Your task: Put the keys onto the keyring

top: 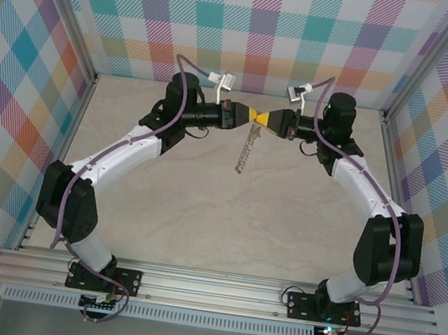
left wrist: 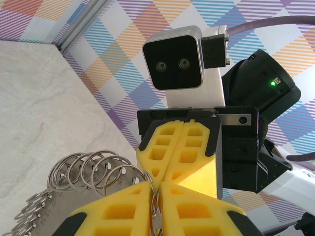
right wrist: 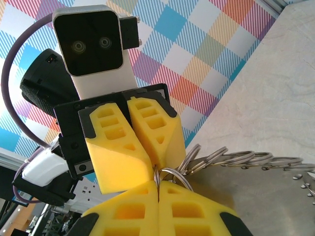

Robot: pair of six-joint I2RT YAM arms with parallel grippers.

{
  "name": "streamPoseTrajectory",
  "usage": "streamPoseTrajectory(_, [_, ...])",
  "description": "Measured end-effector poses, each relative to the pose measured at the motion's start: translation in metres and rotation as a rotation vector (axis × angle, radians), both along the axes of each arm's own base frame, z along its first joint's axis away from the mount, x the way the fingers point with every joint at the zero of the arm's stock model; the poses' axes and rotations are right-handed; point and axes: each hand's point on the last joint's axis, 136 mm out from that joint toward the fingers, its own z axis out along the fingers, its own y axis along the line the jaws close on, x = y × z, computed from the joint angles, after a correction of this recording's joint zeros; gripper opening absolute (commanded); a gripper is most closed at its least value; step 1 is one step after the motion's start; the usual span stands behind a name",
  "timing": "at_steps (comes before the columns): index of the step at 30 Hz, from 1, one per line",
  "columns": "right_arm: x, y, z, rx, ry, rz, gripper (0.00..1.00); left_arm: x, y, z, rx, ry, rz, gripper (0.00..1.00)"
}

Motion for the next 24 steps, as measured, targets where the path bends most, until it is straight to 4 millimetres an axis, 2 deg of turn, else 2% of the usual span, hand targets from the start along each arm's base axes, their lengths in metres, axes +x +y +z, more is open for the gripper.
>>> streamPoseTrajectory(2, [0.0,0.0,0.0,0.0,0.002,0.0,0.0,0.0,0.0,0.0,-0.001,-0.002,0.0,0.0])
streamPoseTrajectory(6, [0.002,-0.001,0.001,0.004,-0.005,-0.001,0.01,0.001,0.0,0.001,-0.002,-0.004,0.007,0.0])
streamPoseTrajectory(8, [0.003,-0.001,0.002,0.007,-0.007,-0.005,0.15,0.002,-0.001,0.002,-0.007,-0.005,0.015,0.0])
streamPoseTrajectory(10, [0.004,-0.002,0.002,0.01,-0.008,-0.015,0.24,0.003,-0.002,0.003,-0.014,-0.003,0.027,0.0])
streamPoseTrajectory(13, [0.004,-0.005,0.001,0.011,-0.009,-0.039,0.3,0.003,-0.005,-0.001,-0.023,0.02,0.046,0.0])
streamPoseTrajectory(17, [-0.001,-0.009,-0.006,0.008,0.001,-0.066,0.31,0.004,-0.006,-0.008,-0.036,0.058,0.065,0.0])
streamPoseTrajectory(21, [-0.007,-0.012,-0.011,0.008,-0.002,-0.083,0.3,0.006,-0.006,-0.006,-0.056,0.071,0.075,0.0])
streamPoseTrajectory(24, [-0.008,-0.013,-0.014,0.008,-0.004,-0.094,0.24,0.007,-0.006,-0.003,-0.068,0.068,0.079,0.0])
